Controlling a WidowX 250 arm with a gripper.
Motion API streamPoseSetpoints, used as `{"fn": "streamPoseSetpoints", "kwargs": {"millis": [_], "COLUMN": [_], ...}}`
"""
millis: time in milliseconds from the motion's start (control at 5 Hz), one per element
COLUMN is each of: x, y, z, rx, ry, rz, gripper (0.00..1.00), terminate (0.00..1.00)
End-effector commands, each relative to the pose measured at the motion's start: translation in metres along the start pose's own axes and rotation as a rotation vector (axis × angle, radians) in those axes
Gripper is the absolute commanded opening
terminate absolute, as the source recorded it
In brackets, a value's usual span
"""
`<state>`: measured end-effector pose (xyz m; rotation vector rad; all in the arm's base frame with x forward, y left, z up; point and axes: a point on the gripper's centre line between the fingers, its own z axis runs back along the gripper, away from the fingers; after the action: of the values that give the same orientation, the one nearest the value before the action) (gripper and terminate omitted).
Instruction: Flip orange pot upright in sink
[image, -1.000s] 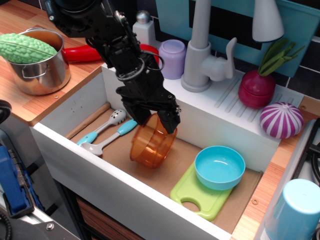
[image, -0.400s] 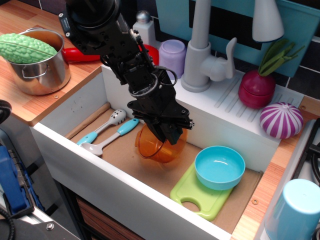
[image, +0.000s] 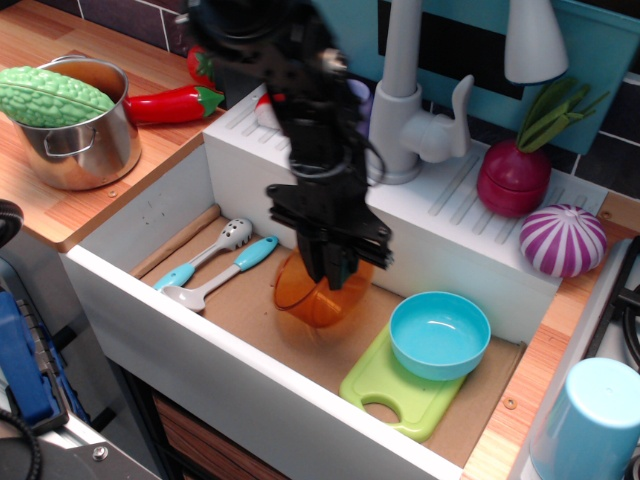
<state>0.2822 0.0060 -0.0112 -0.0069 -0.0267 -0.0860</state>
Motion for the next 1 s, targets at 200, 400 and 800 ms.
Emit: {"fn": "streamPoseSetpoints", "kwargs": {"millis": [200, 400, 800], "x": [0.004, -0.001, -0.015], "y": [0.001, 0.006, 0.003], "z": [0.023, 0.033, 0.017], "rx": [0.149, 0.182, 0.249], "ry": [0.094, 0.131, 0.098], "rz": [-0.077, -0.071, -0.094], "gripper": [0.0, 0.0, 1.0], "terminate": [0.0, 0.0, 0.0]}}
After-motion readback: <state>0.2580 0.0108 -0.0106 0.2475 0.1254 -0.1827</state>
